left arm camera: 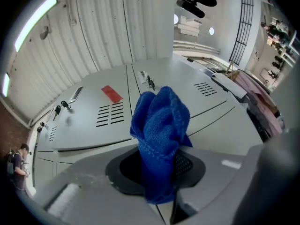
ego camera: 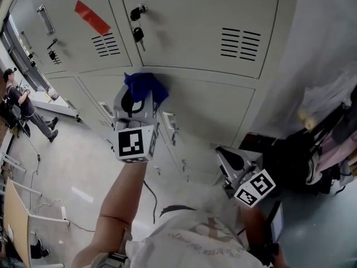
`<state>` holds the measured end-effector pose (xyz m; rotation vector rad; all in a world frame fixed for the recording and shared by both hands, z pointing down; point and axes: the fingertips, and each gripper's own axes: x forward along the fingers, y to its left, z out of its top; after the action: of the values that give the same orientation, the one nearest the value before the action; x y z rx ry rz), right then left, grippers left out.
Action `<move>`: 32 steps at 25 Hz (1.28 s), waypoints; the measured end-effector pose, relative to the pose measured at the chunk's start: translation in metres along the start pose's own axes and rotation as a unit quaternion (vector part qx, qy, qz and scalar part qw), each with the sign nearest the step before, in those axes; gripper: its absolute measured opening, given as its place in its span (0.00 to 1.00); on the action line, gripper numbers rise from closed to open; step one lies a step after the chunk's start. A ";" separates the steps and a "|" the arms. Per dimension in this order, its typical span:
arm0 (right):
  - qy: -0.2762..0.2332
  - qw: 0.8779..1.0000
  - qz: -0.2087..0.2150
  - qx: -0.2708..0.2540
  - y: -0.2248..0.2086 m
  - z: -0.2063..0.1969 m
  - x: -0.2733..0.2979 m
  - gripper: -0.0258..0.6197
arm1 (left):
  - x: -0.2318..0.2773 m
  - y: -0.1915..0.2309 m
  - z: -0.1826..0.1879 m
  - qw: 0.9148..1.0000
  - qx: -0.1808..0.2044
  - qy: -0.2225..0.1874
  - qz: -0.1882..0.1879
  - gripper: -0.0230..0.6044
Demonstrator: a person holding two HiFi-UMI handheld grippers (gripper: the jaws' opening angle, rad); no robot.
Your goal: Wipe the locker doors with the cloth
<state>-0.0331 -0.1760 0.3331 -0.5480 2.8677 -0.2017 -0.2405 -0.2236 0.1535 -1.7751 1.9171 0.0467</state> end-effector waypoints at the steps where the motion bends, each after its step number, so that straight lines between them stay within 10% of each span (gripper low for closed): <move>1: -0.001 1.000 -0.002 0.002 -0.001 0.000 0.000 0.05 | 0.001 -0.002 0.000 1.000 0.002 0.002 -0.004 0.21; 14: -0.004 1.000 -0.007 -0.004 0.008 -0.001 -0.006 0.05 | 0.002 -0.024 0.003 0.999 -0.027 0.017 -0.026 0.21; 32: -0.010 0.997 -0.076 -0.017 -0.003 0.008 -0.049 0.05 | 0.012 -0.108 0.049 0.995 0.051 -0.024 -0.078 0.21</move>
<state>0.0140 -0.1611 0.3348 -0.7701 2.8158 -0.1721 -0.1221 -0.2318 0.1404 -1.8323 1.7107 -0.0636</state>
